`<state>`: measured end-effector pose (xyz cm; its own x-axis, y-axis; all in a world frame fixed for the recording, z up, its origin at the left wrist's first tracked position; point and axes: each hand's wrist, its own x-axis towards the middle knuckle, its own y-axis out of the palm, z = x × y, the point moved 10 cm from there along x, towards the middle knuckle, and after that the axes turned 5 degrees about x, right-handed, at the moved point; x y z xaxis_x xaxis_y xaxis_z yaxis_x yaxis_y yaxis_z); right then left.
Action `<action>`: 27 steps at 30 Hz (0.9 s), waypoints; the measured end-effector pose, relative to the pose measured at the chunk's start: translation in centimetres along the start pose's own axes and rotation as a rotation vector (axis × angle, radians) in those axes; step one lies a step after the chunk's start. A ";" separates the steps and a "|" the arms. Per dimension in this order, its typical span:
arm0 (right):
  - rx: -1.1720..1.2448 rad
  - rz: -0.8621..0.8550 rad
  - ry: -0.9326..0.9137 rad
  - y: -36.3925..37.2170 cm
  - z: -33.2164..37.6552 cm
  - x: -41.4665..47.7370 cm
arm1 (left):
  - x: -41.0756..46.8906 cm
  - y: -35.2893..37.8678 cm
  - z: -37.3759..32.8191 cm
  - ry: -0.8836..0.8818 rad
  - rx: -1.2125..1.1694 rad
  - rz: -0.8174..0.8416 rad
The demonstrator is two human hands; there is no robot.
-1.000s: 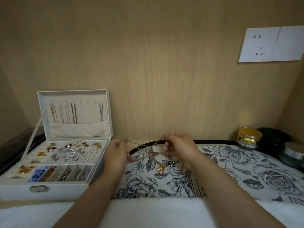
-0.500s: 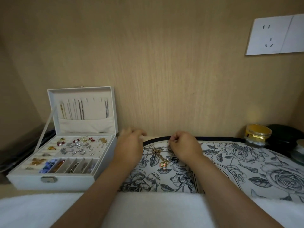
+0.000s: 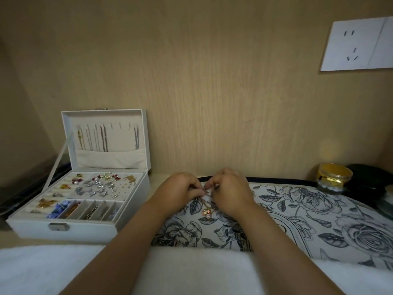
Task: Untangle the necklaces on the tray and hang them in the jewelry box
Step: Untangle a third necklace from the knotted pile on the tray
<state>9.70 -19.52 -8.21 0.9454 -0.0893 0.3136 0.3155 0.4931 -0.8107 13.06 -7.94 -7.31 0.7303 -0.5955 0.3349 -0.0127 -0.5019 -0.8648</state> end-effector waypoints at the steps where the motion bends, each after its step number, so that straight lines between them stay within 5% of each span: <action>1: 0.032 0.026 -0.015 0.2 0.5 -0.2 | -0.1 -0.4 0.2 -0.025 -0.045 -0.029; 7: 0.659 0.179 0.138 0.7 0.9 -1.4 | -1.2 -2.8 1.6 -0.167 -0.318 -0.138; 17: 0.667 0.103 0.112 -1.4 1.3 -1.0 | -0.7 -2.4 1.5 -0.173 -0.373 0.019; 27: 0.527 0.143 0.093 -1.9 1.1 -0.8 | -0.6 -0.9 2.6 -0.377 -0.623 0.072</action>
<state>8.25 -19.46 -6.38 0.9866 -0.0541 0.1541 0.1223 0.8700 -0.4776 14.38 -5.52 -7.72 0.8972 -0.4400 0.0367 -0.3732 -0.8003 -0.4693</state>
